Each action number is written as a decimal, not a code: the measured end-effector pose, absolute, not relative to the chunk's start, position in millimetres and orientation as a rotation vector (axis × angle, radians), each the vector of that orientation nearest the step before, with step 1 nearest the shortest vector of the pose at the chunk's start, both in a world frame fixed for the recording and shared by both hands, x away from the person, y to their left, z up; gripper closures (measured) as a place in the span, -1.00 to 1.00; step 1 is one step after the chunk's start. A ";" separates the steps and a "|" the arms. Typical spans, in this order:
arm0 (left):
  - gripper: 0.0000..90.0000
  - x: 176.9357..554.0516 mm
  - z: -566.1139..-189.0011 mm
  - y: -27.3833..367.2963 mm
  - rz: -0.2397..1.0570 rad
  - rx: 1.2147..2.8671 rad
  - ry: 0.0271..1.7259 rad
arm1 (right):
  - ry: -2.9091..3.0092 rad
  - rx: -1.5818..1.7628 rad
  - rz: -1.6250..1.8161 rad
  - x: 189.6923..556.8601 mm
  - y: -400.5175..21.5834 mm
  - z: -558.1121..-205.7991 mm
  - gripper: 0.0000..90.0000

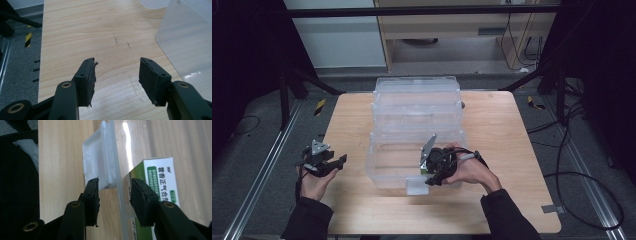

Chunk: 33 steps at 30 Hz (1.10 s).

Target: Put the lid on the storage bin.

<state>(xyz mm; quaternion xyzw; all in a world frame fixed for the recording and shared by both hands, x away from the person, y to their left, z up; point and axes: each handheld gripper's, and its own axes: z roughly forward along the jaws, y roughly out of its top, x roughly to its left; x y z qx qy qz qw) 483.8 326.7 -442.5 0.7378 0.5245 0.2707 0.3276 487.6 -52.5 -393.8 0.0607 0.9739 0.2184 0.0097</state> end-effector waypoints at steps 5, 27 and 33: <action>0.03 483.7 -441.5 327.1 0.710 1.927 1.371 | 3.060 0.196 0.639 489.5 -49.3 -398.6 0.39; -0.03 482.9 -420.5 319.5 0.713 1.922 1.279 | 3.099 0.188 0.607 491.5 -45.8 -402.7 0.50; -0.06 483.1 -407.9 317.6 0.705 1.922 1.223 | 3.105 0.186 0.606 492.1 -45.7 -402.7 0.50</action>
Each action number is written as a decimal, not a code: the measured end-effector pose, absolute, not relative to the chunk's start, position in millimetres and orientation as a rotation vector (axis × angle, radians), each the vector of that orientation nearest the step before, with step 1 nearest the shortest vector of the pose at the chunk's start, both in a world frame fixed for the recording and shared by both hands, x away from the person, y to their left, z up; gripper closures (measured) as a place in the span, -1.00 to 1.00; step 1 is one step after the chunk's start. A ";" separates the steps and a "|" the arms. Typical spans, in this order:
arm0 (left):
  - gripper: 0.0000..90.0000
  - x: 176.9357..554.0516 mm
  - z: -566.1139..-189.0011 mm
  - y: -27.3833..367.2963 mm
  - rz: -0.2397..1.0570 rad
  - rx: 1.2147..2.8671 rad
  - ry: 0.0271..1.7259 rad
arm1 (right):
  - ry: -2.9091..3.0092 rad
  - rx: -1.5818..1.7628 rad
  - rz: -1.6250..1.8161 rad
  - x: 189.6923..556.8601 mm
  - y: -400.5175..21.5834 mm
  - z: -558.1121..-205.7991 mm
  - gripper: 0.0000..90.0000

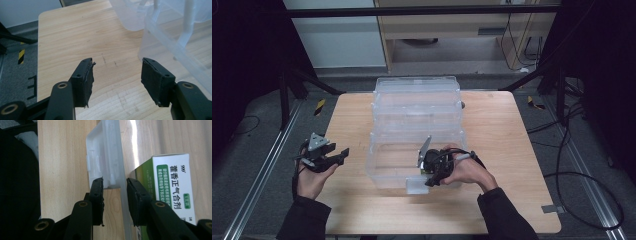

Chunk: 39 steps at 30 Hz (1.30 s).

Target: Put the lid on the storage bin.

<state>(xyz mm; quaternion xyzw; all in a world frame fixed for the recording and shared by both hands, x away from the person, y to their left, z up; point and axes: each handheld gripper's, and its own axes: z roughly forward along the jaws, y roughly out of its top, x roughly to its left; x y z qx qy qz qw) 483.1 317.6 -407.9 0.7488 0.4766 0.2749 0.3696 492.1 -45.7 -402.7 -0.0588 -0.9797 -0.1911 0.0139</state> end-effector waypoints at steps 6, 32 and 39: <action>-0.07 488.5 -395.6 314.0 0.694 1.940 1.152 | -3.051 -0.182 -0.595 492.2 -45.6 -402.7 0.50; -0.14 516.0 -315.8 277.2 0.727 2.045 0.841 | -3.066 -0.157 -0.594 491.0 -44.8 -402.7 0.51; -0.16 523.5 -304.9 264.4 0.723 2.077 0.783 | -3.079 -0.119 -0.570 490.7 -43.2 -401.7 0.51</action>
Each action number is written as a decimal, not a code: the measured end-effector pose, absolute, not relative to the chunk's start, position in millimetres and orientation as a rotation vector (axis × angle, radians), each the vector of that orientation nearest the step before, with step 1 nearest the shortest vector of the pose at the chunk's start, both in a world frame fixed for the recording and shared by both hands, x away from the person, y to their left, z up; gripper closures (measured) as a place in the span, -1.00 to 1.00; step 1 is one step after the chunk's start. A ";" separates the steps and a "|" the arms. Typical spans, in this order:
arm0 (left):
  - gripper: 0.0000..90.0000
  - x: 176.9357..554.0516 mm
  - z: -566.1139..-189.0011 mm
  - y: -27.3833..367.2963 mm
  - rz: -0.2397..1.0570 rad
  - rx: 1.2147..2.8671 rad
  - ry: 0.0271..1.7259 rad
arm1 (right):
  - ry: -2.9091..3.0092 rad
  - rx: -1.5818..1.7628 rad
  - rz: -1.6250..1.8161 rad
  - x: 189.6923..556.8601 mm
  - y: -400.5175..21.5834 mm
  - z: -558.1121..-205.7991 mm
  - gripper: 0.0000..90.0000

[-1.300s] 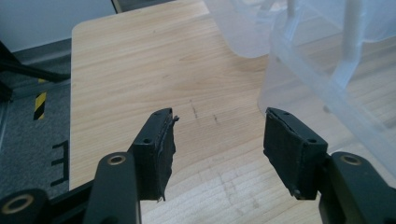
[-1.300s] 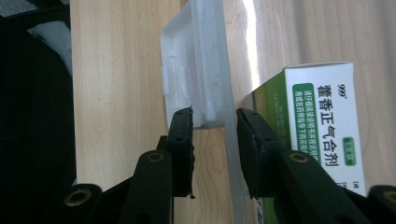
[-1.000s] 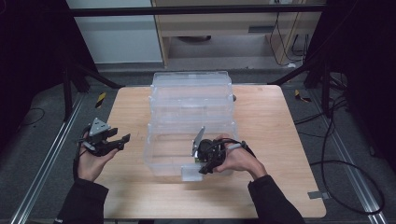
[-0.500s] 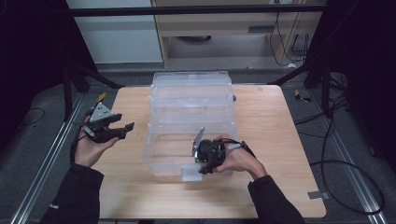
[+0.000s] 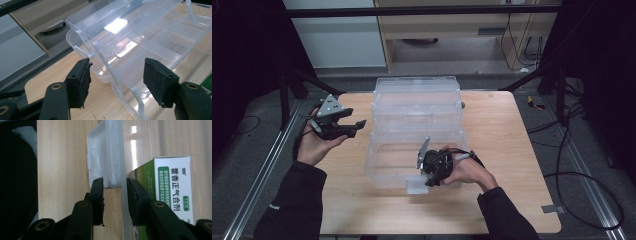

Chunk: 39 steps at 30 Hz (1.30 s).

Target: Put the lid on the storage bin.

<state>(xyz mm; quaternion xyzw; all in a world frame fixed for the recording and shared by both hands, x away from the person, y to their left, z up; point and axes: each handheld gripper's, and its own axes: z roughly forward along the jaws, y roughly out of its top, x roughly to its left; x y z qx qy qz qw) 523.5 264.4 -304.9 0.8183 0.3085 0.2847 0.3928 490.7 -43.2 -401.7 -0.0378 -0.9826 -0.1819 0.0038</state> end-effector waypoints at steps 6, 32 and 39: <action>-0.17 527.5 -295.7 256.7 0.719 2.096 0.733 | -3.081 -0.110 -0.554 490.7 -41.8 -401.2 0.52; -0.23 551.7 -284.1 221.7 0.677 2.217 0.542 | -3.084 -0.084 -0.509 491.9 -38.4 -399.8 0.53; -0.23 558.9 -278.6 213.0 0.649 2.267 0.471 | -3.081 -0.082 -0.516 491.3 -38.9 -399.9 0.53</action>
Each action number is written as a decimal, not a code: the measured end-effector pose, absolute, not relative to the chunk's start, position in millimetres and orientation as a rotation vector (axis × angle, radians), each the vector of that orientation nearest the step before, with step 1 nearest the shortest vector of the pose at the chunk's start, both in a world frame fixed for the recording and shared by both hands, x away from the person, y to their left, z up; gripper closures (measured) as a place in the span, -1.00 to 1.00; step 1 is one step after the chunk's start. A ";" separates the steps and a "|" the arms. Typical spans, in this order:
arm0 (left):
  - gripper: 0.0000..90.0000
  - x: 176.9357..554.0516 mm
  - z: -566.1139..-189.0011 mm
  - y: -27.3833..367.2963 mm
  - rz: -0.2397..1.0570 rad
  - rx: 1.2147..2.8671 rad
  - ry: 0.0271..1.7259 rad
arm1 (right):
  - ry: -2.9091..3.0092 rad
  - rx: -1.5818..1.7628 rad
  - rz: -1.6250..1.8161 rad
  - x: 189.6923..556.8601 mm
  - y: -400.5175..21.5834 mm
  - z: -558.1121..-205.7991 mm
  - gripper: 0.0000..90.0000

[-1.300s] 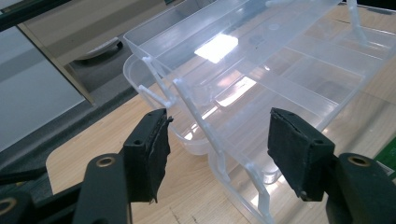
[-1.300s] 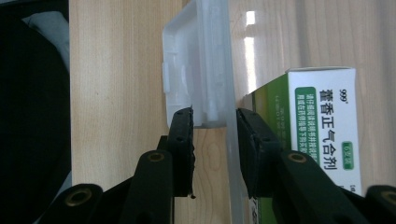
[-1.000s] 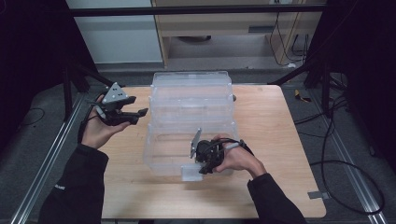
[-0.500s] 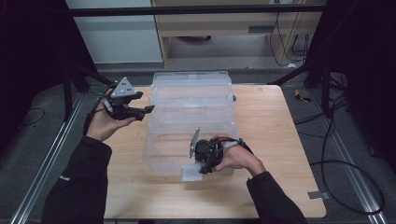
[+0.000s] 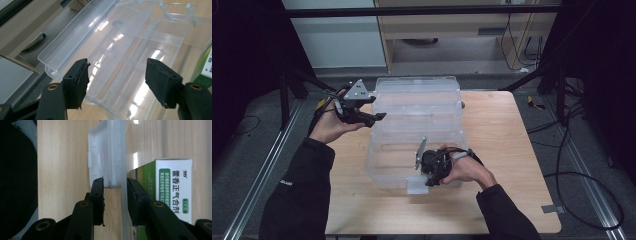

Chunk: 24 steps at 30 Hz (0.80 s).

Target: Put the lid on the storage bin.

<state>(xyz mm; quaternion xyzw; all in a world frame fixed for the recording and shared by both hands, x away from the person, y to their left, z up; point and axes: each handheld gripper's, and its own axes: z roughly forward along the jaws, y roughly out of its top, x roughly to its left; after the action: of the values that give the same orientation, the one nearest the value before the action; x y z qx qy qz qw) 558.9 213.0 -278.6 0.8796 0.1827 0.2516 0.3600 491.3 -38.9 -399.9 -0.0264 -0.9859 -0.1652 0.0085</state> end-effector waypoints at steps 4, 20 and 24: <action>-0.22 563.3 -277.8 209.3 0.642 2.293 0.432 | -3.085 -0.081 -0.518 491.2 -39.1 -400.0 0.53; -0.15 581.8 -277.0 182.9 0.609 2.403 0.261 | -3.084 -0.087 -0.540 491.2 -41.3 -400.7 0.53; -0.13 585.2 -278.3 175.2 0.594 2.412 0.230 | -3.085 -0.083 -0.546 490.9 -41.9 -400.9 0.53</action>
<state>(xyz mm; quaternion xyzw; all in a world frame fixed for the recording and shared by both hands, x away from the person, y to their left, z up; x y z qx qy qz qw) 585.2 175.2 -278.3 0.9167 0.0873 0.2257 0.3179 490.9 -41.9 -400.9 -0.0266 -0.9843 -0.1744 0.0038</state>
